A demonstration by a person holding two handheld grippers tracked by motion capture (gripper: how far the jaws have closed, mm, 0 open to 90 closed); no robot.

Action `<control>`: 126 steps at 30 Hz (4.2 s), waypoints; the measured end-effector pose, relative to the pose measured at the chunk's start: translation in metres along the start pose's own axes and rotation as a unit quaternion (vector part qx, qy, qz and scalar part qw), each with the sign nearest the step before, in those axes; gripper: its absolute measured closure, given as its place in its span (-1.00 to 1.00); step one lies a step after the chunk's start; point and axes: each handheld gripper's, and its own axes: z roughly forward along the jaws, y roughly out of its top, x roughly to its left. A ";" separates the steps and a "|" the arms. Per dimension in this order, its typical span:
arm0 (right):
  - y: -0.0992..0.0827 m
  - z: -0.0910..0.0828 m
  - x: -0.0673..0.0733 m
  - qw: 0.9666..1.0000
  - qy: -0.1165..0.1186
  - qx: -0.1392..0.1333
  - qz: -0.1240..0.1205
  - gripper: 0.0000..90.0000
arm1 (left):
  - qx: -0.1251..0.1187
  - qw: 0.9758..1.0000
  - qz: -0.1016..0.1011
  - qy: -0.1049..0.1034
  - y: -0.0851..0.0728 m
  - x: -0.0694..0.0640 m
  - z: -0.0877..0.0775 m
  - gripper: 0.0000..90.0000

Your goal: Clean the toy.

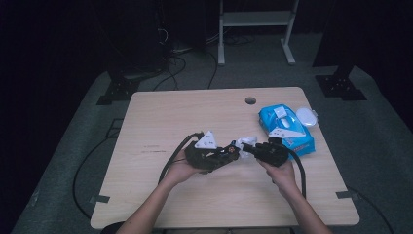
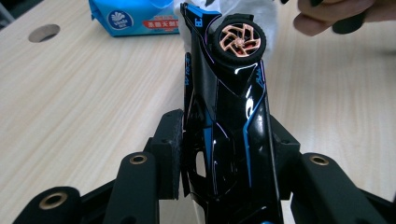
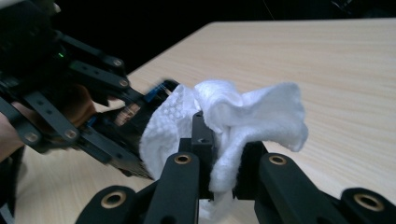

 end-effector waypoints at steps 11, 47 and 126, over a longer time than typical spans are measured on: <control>0.013 -0.004 0.020 0.999 0.010 -0.014 -0.034 0.81 | -0.012 1.000 -0.005 -0.006 -0.003 -0.002 0.006 0.26; 0.007 -0.008 0.003 1.000 0.002 -0.011 -0.002 0.81 | 0.001 1.000 -0.021 0.004 -0.005 0.017 0.013 0.26; 0.002 0.017 -0.032 0.998 -0.047 0.038 0.011 0.80 | 0.082 0.996 -0.017 0.006 0.003 0.068 0.046 0.26</control>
